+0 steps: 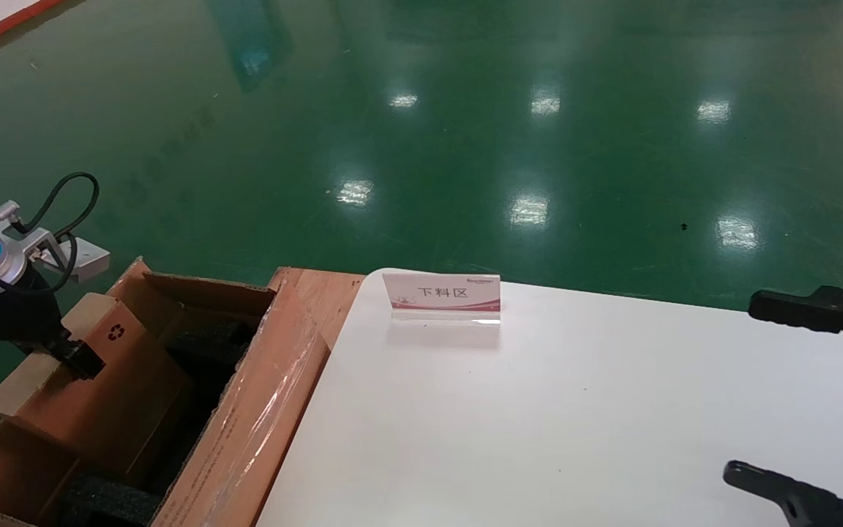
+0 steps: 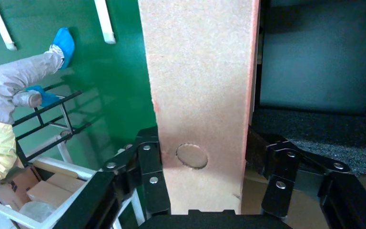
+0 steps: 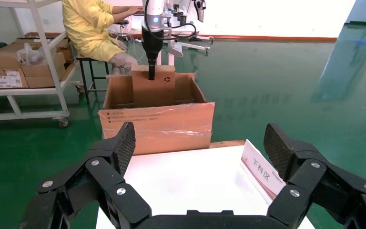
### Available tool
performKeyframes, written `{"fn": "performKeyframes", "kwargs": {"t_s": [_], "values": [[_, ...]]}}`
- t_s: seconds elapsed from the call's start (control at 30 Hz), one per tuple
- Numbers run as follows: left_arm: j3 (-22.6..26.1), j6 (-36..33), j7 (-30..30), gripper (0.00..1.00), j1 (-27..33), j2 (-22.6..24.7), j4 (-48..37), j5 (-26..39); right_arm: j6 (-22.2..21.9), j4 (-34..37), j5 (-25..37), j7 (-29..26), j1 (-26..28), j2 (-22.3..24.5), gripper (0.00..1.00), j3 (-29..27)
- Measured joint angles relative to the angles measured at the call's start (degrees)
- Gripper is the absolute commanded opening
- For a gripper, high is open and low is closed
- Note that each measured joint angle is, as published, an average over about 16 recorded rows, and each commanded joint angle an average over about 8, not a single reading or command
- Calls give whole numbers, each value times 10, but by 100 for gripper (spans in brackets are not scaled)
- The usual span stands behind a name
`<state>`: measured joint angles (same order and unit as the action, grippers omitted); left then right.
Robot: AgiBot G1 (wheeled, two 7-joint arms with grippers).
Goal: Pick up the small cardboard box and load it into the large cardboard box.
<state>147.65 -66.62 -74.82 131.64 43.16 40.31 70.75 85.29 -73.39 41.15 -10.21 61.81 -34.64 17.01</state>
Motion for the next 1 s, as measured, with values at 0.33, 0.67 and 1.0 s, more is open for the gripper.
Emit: {"fn": "performKeyframes", "kwargs": {"t_s": [0.33,0.67,1.0], "values": [[-3,3,5,100,6,1,6,0,0,0,0,0,0,0,100,0],[-30,37,37,100,56,-1,59,-7,0,0,0,0,0,0,100,0],[-63,86,46,100,125,-13,149,-9,0,1,0,0,0,0,100,0]]}}
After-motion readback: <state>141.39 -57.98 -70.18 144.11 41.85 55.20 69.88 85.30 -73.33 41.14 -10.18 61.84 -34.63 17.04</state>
